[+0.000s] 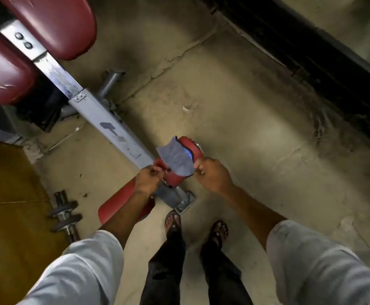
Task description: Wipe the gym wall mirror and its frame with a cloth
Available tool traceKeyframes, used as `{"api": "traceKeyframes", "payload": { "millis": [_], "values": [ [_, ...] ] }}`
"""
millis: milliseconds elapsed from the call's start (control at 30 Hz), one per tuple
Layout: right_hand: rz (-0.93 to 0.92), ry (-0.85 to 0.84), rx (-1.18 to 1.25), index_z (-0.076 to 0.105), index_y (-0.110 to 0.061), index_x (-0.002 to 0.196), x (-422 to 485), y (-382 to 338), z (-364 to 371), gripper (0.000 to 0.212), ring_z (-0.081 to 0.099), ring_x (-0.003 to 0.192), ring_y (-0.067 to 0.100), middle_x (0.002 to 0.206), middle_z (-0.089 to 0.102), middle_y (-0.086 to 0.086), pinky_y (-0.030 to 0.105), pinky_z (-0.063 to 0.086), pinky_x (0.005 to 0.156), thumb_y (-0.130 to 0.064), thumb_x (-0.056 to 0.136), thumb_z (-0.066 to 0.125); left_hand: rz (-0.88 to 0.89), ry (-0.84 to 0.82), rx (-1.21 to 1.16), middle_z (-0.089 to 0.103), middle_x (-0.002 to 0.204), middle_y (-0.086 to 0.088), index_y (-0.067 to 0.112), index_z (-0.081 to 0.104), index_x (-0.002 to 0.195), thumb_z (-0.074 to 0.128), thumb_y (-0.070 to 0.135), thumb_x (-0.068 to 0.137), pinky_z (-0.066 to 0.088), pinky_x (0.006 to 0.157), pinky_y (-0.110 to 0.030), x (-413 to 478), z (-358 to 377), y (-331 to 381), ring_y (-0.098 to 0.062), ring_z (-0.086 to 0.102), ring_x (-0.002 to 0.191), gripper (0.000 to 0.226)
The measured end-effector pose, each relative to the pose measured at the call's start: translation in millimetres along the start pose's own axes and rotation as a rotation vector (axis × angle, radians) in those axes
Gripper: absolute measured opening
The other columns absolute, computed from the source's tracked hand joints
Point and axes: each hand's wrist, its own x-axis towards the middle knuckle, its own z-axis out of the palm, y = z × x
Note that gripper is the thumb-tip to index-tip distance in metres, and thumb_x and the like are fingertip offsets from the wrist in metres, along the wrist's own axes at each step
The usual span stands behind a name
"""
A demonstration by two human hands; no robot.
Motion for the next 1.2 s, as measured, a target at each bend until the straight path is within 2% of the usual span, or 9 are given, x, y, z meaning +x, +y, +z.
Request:
{"api": "traceKeyframes", "payload": {
  "millis": [167, 367, 600, 667, 733, 833, 933, 1067, 1200],
  "values": [
    [-0.023, 0.083, -0.018, 0.064, -0.014, 0.125, 64.8, -9.9, 14.6, 0.028, 0.064, 0.101, 0.025, 0.110, 0.067, 0.010, 0.039, 0.052, 0.083, -0.017, 0.097, 0.063, -0.102, 0.101, -0.100, 0.074, 0.078, -0.006, 0.012, 0.074, 0.081, 0.082, 0.026, 0.094, 0.058, 0.079, -0.034, 49.2, 19.3, -7.3, -0.021, 0.068, 0.069, 0.020],
    [0.028, 0.092, -0.107, 0.051, -0.020, 0.144, 104.2, -6.8, 48.2, 0.053, 0.054, 0.124, 0.032, 0.130, 0.056, 0.011, 0.042, 0.050, 0.093, -0.034, 0.097, 0.071, -0.220, 0.129, -0.297, 0.071, 0.073, -0.011, 0.010, 0.068, 0.080, 0.084, 0.023, 0.093, 0.066, 0.076, -0.046, 75.0, 28.0, -15.1, -0.023, 0.064, 0.062, 0.024],
    [0.072, 0.194, -0.176, 0.051, -0.016, 0.146, 109.6, -10.0, 71.8, 0.055, 0.052, 0.127, 0.033, 0.135, 0.056, 0.012, 0.041, 0.047, 0.101, -0.031, 0.097, 0.071, -0.165, 0.061, -0.316, 0.070, 0.083, -0.017, 0.012, 0.063, 0.080, 0.076, 0.013, 0.096, 0.063, 0.081, -0.049, 76.8, 28.3, -12.1, -0.031, 0.066, 0.077, 0.021],
    [0.074, 0.196, -0.134, 0.059, -0.010, 0.134, 103.9, -13.4, 72.3, 0.045, 0.056, 0.124, 0.034, 0.130, 0.061, 0.014, 0.043, 0.046, 0.103, -0.030, 0.095, 0.070, -0.134, 0.018, -0.352, 0.067, 0.081, -0.020, 0.014, 0.058, 0.077, 0.071, 0.014, 0.098, 0.063, 0.076, -0.043, 69.6, 23.1, -8.5, -0.033, 0.066, 0.078, 0.025],
    [0.105, 0.198, 0.058, 0.065, -0.001, 0.115, 91.6, -18.4, 68.6, 0.030, 0.063, 0.109, 0.031, 0.112, 0.067, 0.016, 0.041, 0.048, 0.095, -0.024, 0.095, 0.070, -0.118, -0.024, -0.427, 0.059, 0.076, -0.015, 0.016, 0.052, 0.074, 0.065, 0.014, 0.101, 0.055, 0.064, -0.029, 53.8, 13.4, 0.4, -0.025, 0.060, 0.074, 0.030],
    [0.162, 0.179, 0.561, 0.062, 0.007, 0.098, 50.3, -31.6, 49.2, 0.011, 0.059, 0.086, 0.025, 0.092, 0.061, 0.019, 0.037, 0.050, 0.077, 0.000, 0.095, 0.070, -0.130, -0.144, -0.569, 0.060, 0.081, -0.010, 0.020, 0.056, 0.076, 0.063, 0.016, 0.103, 0.049, 0.066, -0.030, 19.2, -7.4, 14.7, -0.022, 0.059, 0.080, 0.028],
    [0.251, 0.235, 0.968, 0.060, -0.001, 0.110, -8.6, -49.2, 16.9, 0.028, 0.063, 0.102, 0.027, 0.113, 0.065, 0.018, 0.021, 0.055, 0.080, 0.015, 0.089, 0.071, -0.101, -0.316, -0.630, 0.073, 0.082, -0.005, 0.015, 0.067, 0.092, 0.062, 0.013, 0.107, 0.058, 0.061, -0.027, -26.6, -29.7, 35.5, -0.016, 0.070, 0.071, 0.016],
    [0.344, 0.380, 1.193, 0.063, -0.009, 0.126, -75.8, -64.9, -34.8, 0.049, 0.063, 0.124, 0.036, 0.128, 0.067, 0.014, 0.043, 0.055, 0.103, 0.016, 0.085, 0.074, -0.054, -0.542, -0.600, 0.076, 0.095, -0.017, 0.005, 0.069, 0.112, 0.065, 0.010, 0.104, 0.064, 0.063, -0.032, -85.2, -39.0, 75.6, -0.021, 0.074, 0.070, 0.010],
    [0.266, 0.538, 1.357, 0.062, -0.010, 0.137, -144.6, -67.6, -93.7, 0.058, 0.072, 0.111, 0.022, 0.126, 0.073, 0.005, 0.032, 0.063, 0.088, 0.019, 0.088, 0.065, 0.073, -0.689, -0.567, 0.069, 0.106, -0.024, 0.009, 0.071, 0.110, 0.062, 0.007, 0.103, 0.064, 0.070, -0.035, -133.2, -22.3, 126.5, -0.027, 0.071, 0.082, 0.011]
  ]
}}
